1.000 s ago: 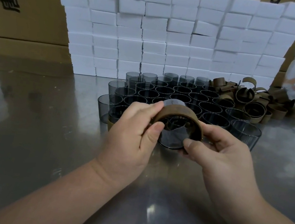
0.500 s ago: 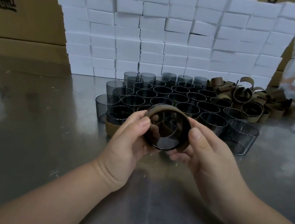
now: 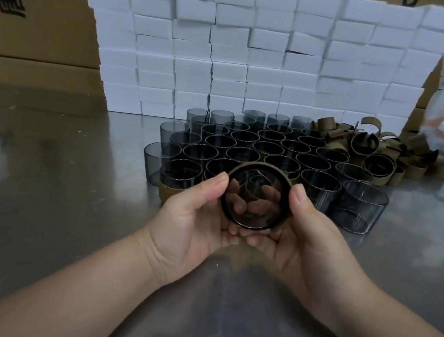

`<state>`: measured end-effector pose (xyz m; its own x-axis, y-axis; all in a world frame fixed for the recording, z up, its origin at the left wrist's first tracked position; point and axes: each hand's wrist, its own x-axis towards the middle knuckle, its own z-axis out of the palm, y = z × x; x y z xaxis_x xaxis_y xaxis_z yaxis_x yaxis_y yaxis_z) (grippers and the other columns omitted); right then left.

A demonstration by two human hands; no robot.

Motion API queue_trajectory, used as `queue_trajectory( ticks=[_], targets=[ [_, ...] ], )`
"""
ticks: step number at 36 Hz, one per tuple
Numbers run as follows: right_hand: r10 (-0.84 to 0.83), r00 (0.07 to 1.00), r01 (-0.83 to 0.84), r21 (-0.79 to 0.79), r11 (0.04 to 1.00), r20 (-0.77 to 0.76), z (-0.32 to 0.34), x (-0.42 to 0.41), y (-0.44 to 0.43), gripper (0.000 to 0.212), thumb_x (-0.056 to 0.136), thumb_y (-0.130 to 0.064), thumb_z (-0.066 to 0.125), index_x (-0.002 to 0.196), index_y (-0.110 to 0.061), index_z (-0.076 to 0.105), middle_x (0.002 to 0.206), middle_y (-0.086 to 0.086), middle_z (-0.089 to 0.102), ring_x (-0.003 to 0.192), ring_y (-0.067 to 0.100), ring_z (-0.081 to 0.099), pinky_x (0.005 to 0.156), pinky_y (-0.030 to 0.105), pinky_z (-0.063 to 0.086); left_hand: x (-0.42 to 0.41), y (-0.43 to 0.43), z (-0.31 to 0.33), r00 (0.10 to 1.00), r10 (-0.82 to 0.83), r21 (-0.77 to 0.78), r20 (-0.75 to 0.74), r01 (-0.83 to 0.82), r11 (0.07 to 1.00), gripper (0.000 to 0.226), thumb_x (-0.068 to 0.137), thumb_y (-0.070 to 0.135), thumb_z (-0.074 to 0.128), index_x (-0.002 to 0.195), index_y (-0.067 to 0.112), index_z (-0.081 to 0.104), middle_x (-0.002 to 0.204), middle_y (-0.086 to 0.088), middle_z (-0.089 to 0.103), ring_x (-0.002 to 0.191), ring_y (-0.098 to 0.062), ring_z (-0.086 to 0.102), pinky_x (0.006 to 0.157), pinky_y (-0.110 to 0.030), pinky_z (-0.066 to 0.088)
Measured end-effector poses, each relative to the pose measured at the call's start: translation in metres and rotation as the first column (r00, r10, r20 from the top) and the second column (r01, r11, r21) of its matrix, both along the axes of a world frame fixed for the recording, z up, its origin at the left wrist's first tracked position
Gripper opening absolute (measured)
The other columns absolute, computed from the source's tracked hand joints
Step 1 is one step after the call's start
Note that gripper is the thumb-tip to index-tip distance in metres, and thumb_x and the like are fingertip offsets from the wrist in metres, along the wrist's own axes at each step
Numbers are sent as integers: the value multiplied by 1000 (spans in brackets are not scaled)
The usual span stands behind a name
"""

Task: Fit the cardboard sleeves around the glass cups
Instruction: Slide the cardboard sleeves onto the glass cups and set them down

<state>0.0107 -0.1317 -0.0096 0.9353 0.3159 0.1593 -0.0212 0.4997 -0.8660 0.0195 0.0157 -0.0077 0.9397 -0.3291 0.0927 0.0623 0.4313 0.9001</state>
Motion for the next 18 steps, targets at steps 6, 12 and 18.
queue_trajectory(
  ticks=[6, 12, 18],
  targets=[
    [-9, 1000, 8, -16, 1000, -30, 1, -1, -2, 71, 67, -44, 67, 116, 6, 55, 88, 20, 69, 64, 20, 65, 54, 23, 52, 4, 4, 1, 987, -137, -34, -82, 134, 990, 75, 62, 40, 62, 123, 0, 48, 102, -21, 45, 77, -26, 45, 73, -36, 35],
    [-12, 1000, 13, -58, 998, 20, 0, 0, -4, 72, 61, -49, 63, 111, 2, 59, 89, 18, 68, 63, 18, 62, 55, 23, 50, 10, 10, -2, 948, -315, -101, -49, 309, 946, 80, 47, 40, 86, 114, 5, 59, 107, -22, 51, 82, -27, 51, 71, -33, 41],
    [-5, 998, 9, -65, 998, 59, -1, 0, -3, 56, 65, -48, 62, 102, -6, 68, 92, 20, 66, 65, 19, 58, 56, 24, 47, 11, 12, -2, 928, -372, -114, -24, 367, 923, 61, 52, 40, 85, 103, 11, 70, 96, -14, 66, 77, -23, 61, 66, -28, 49]
  ],
)
